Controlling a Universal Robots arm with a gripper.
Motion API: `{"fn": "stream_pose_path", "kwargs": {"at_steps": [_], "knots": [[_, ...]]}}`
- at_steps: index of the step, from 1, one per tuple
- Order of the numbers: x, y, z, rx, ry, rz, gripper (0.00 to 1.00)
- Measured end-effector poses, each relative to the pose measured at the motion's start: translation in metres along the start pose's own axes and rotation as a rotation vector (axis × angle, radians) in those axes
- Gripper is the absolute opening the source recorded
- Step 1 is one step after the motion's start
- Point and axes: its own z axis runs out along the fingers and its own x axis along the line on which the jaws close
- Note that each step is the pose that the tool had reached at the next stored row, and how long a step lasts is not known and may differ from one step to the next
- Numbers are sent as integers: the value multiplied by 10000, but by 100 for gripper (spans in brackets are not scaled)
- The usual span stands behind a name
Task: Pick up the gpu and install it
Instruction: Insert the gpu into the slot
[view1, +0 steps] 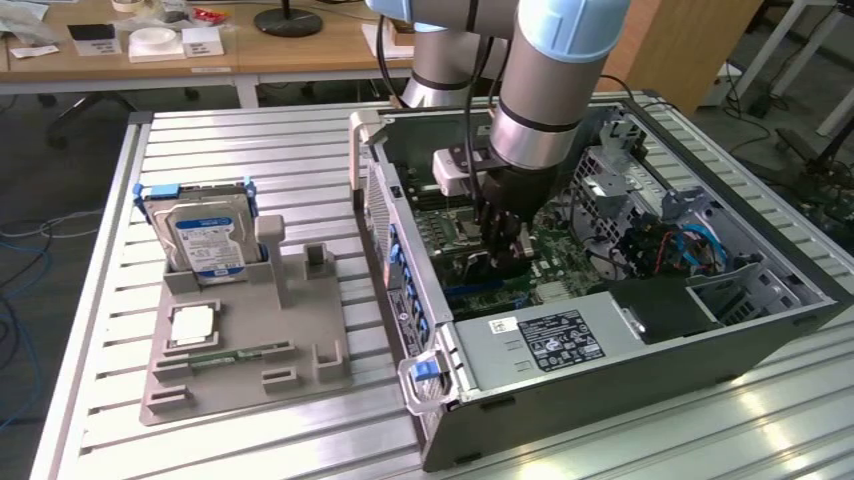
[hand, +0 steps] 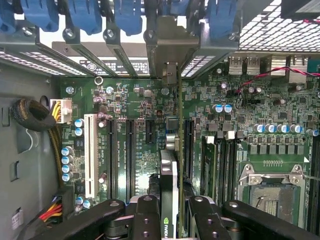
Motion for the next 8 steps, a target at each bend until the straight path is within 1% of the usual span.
{"fn": "stream_pose_path", "kwargs": {"at_steps": [8], "knots": [[1,1,17,-3,4,0,27]]}}
